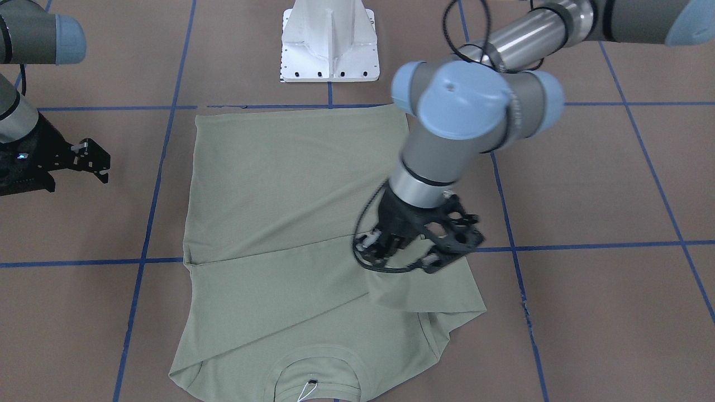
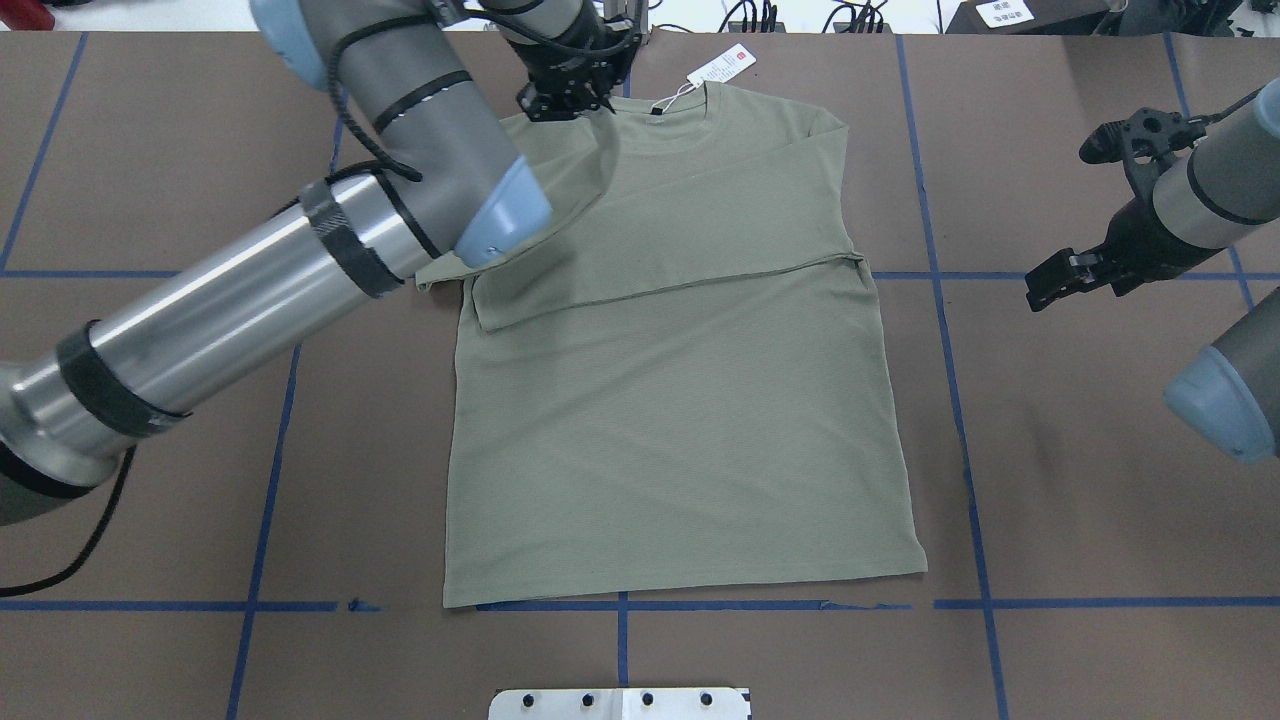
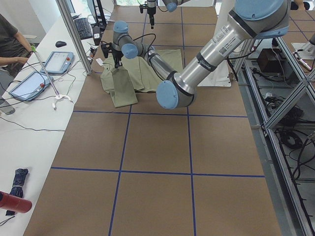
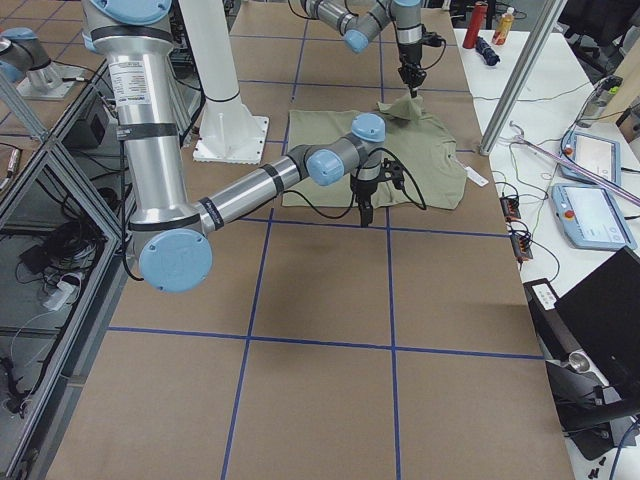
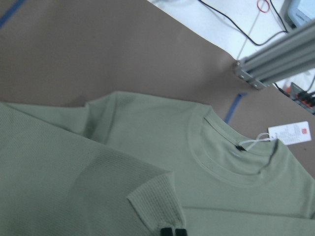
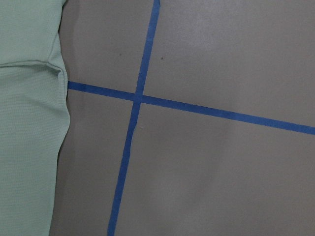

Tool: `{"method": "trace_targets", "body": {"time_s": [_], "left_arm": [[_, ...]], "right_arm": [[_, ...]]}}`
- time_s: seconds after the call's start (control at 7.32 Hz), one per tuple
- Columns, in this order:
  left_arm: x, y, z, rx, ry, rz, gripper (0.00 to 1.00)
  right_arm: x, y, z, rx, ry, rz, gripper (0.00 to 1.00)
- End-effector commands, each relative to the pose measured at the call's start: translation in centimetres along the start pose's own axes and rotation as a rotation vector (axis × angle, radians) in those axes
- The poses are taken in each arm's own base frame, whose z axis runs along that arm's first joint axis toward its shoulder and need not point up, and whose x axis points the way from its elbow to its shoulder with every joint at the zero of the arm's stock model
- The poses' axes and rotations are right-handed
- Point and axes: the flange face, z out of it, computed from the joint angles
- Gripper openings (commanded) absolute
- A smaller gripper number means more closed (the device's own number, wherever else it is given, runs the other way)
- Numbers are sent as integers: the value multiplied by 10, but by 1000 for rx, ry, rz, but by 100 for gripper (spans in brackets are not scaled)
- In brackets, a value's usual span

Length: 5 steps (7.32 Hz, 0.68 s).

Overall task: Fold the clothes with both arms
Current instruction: 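Grasp the cuff of the other sleeve with the left gripper, then fold the sleeve with the left gripper across the shirt body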

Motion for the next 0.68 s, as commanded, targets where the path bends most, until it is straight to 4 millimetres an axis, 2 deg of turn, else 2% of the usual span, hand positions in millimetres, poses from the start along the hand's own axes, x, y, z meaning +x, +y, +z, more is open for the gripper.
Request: {"method": "trace_targets", "body": {"time_s": [0.0,0.14,0.27,0.55], "left_arm": [[38,97,40,-41,14,-40,0],[31,88,76,-30,40,-54,0],[26,81,95,-20,50,-64,0],[27,99,103,-13,51,-83,0]], "right_arm": [[7,2,2,-3,6,10,100],[7,2,4,-5,8,12,100],[7,2,4,-6,7,15,100],[6,2,5,-6,8,14,100]]}}
